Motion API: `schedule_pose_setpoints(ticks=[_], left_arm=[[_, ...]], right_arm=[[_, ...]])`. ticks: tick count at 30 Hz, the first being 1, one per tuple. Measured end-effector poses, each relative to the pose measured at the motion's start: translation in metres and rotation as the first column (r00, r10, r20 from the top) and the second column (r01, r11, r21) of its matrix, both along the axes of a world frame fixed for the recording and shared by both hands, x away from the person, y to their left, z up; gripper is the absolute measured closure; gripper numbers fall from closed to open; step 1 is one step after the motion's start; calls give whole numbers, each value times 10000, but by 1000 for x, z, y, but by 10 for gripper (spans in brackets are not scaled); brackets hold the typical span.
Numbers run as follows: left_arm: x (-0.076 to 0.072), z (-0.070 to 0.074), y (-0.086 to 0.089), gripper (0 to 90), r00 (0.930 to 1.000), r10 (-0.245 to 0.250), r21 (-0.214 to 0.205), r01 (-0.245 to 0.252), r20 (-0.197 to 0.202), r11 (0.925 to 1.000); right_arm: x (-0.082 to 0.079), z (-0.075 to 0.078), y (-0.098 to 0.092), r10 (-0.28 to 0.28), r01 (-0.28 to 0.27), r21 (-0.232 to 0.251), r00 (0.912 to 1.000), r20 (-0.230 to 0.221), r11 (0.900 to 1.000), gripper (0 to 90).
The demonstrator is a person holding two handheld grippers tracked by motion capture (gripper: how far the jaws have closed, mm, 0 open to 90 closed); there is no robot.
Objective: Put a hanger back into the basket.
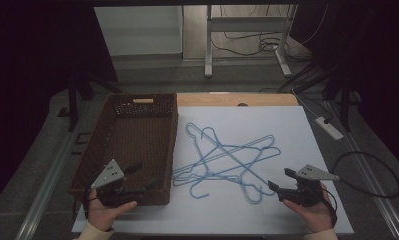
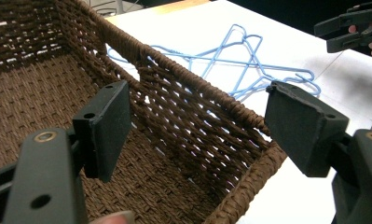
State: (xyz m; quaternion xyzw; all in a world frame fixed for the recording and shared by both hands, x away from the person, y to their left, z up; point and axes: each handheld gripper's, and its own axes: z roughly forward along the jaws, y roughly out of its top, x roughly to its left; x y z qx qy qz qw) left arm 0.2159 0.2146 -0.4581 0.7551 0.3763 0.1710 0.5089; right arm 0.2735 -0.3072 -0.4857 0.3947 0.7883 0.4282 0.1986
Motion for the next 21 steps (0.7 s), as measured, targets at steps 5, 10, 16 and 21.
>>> schedule_pose_setpoints(ticks=[5,10,16,21], left_arm=[[-1,2,-1,242,9999,12,14,-12,104,10000],[0,2,-2,241,9999,-19,54,18,108,10000],[1,2,1,241,9999,21,-48,-20,106,10000],[0,1,2,242,10000,73,-34,-73,66,10000]], right_arm=[[-4,2,4,-36,34,-255,10000,-59,9997,227],[-9,8,11,120,-123,-541,9999,-51,9985,233],[-10,15,27,48,-76,-1083,9996,-262,9941,246],[-9,16,42,-121,-21,-1537,9957,-914,9881,303]])
